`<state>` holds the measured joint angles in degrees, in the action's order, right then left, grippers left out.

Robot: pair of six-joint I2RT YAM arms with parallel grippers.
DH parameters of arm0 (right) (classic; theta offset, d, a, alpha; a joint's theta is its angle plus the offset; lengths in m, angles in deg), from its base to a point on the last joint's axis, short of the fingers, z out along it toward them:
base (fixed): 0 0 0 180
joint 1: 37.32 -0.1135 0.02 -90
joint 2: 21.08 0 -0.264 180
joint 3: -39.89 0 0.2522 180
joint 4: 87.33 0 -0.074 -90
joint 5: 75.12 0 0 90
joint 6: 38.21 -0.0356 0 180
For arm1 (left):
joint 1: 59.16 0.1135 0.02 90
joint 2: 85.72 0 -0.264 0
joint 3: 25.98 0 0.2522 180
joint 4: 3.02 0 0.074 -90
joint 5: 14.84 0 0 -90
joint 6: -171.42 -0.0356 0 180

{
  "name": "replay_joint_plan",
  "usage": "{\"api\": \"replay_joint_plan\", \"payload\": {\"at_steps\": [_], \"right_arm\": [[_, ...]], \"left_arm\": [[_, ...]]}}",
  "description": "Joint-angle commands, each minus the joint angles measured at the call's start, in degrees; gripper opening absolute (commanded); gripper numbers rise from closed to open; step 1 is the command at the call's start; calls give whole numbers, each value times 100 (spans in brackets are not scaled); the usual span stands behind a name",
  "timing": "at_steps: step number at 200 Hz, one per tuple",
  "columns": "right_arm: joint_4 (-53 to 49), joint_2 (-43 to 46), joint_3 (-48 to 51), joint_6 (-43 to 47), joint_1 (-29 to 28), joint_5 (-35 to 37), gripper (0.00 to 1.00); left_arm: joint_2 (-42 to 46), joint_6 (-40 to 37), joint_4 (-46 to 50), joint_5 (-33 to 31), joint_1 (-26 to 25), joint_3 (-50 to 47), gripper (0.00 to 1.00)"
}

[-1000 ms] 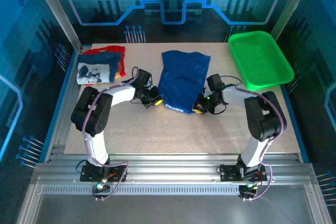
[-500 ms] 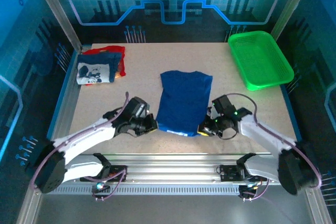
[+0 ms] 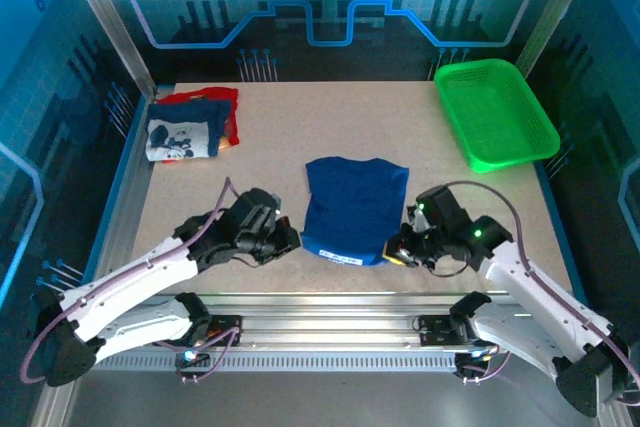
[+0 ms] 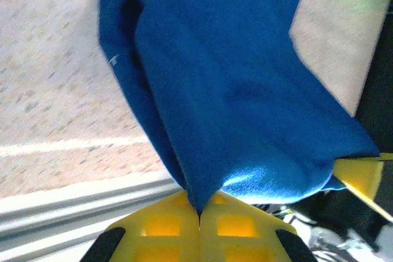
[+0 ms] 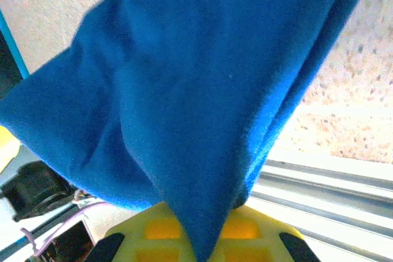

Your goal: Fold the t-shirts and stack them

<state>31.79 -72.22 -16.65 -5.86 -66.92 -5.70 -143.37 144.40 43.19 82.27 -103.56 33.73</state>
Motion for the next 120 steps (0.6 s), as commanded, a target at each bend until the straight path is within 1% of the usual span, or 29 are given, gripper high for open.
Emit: {"api": "replay_joint_plan", "payload": {"at_steps": [1, 28, 42, 67, 120], "right_arm": [[-437, -318, -594, 637, 551, -174, 0], [-543, -886, -1217, 1229, 1272, -494, 0], [-498, -1192, -1419, 1465, 1554, -667, 0], [-392, -1791, -1759, 1791, 1960, -913, 0], [-296, -3114, -2454, 2382, 2646, -1191, 0]], "left_arm": [[-404, -169, -183, 206, 320, 658, 0], [-995, -419, -370, 571, 827, 1275, 0], [-1329, -585, -398, 686, 1033, 1583, 0], [-1922, -681, -722, 1008, 1377, 1888, 0], [-3070, -975, -931, 1413, 1967, 2419, 0]]}}
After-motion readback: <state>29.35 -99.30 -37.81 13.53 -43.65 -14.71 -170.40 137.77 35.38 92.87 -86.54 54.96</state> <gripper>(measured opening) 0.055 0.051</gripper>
